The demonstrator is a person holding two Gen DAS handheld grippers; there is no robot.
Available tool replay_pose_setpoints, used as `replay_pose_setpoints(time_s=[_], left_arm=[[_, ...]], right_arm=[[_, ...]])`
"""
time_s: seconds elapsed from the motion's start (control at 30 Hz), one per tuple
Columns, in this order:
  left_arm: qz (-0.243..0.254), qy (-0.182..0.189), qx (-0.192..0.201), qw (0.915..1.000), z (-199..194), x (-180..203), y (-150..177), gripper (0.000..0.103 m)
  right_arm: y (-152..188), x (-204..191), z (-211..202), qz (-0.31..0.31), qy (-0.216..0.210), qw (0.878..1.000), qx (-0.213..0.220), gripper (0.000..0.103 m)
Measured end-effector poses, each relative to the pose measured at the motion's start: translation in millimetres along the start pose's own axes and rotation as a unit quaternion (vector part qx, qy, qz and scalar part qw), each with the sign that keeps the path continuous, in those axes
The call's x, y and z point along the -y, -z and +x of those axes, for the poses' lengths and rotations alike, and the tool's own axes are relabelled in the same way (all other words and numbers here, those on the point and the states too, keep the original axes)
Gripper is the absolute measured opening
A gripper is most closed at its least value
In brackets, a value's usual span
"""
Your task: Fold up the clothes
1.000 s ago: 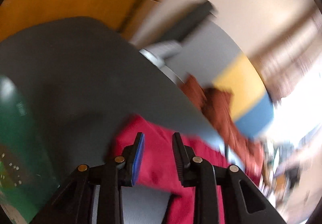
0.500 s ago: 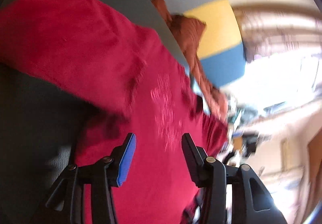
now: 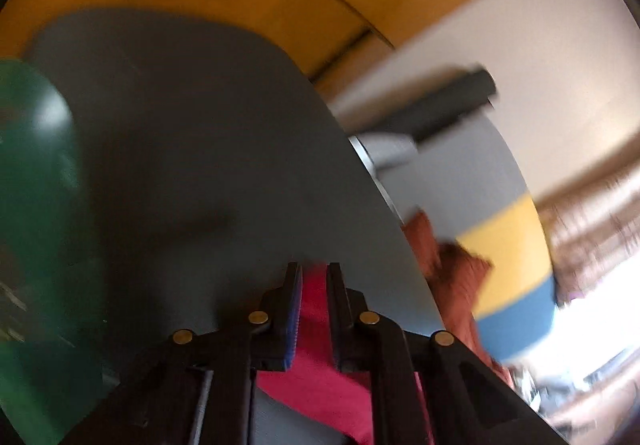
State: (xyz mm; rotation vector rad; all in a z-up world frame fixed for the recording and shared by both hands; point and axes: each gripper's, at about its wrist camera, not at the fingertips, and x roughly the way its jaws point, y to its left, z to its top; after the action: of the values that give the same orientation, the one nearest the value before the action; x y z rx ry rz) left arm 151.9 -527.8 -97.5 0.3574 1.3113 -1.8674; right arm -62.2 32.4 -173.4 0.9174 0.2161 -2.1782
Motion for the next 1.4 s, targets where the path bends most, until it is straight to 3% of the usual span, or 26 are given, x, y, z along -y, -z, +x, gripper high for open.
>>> replay_pose_setpoints(time_s=[0.03,0.13,0.2,0.3,0.4,0.47,0.53,0.67,0.77,0.8,0.83,1.0,1.1,1.17,1.23,1.27,1.4], left_arm=[[-0.011,-0.015,0.015,0.9997,-8.4,-11.1,-12.5,0.018],[-0.032,-0.036,0.032,0.9983,-24.1,-28.8,-29.4,0.024],[0.014,-0.005,0.001,0.9999,-23.5,-20.1,-20.6,0.026],[0.076,0.039,-0.049,0.9952,-21.1,-7.7,-4.8,0.030],[0.087,0.056,-0.113,0.9882,-3.8,-2.2,34.7,0.039],[0.094,0.067,-0.155,0.9811,7.8,1.5,61.0,0.040],[0.101,0.078,-0.198,0.9719,19.3,5.2,87.3,0.050],[0.113,0.097,-0.274,0.9501,40.6,11.5,136.7,0.051],[0.107,0.089,-0.266,0.9538,39.9,6.3,141.6,0.040],[0.108,0.094,-0.254,0.9566,38.5,5.2,138.0,0.015],[0.107,0.099,-0.242,0.9593,37.5,4.7,133.1,0.006],[0.046,0.144,-0.158,0.9759,20.9,-1.1,73.5,0.006],[-0.003,0.143,-0.092,0.9854,0.8,-19.3,20.9,0.006],[-0.027,0.120,-0.055,0.9909,-8.4,-31.2,-12.1,0.006],[-0.037,0.077,-0.041,0.9955,-11.9,-41.2,-39.6,0.019],[-0.040,0.063,-0.042,0.9963,-13.0,-46.2,-49.2,0.019],[-0.037,0.028,-0.016,0.9988,-27.2,-50.5,-60.7,0.032]], right_arm=[[-0.1,-0.2,0.1,-0.001,0.001,1.000,0.000,0.103],[-0.4,-1.2,0.4,-0.003,0.003,1.000,-0.002,0.103],[-0.7,-1.6,0.9,-0.005,0.006,1.000,-0.003,0.103],[-0.9,-2.3,1.5,-0.007,0.009,1.000,-0.004,0.103],[-1.2,-2.7,2.2,-0.009,0.012,1.000,-0.005,0.103],[-1.0,-2.9,1.7,-0.009,0.014,1.000,-0.005,0.103],[-1.0,-2.9,1.8,-0.010,0.015,1.000,-0.005,0.103],[-0.3,-4.4,1.3,-0.011,0.018,1.000,-0.006,0.103],[-0.2,-4.3,1.4,-0.011,0.019,1.000,-0.005,0.103],[-0.2,-4.5,1.6,-0.011,0.019,1.000,-0.005,0.103],[-0.3,-4.4,1.6,-0.011,0.019,1.000,-0.006,0.103],[-0.6,-3.9,1.4,-0.011,0.019,1.000,-0.006,0.103],[-0.8,-3.3,1.7,-0.011,0.018,1.000,-0.007,0.103],[-0.6,-3.2,1.8,-0.011,0.018,1.000,-0.007,0.103],[-0.6,-3.1,2.1,-0.012,0.018,1.000,-0.007,0.103],[-0.7,-3.0,2.1,-0.011,0.019,1.000,-0.008,0.103],[-1.4,-3.2,2.6,-0.012,0.021,1.000,-0.011,0.103]])
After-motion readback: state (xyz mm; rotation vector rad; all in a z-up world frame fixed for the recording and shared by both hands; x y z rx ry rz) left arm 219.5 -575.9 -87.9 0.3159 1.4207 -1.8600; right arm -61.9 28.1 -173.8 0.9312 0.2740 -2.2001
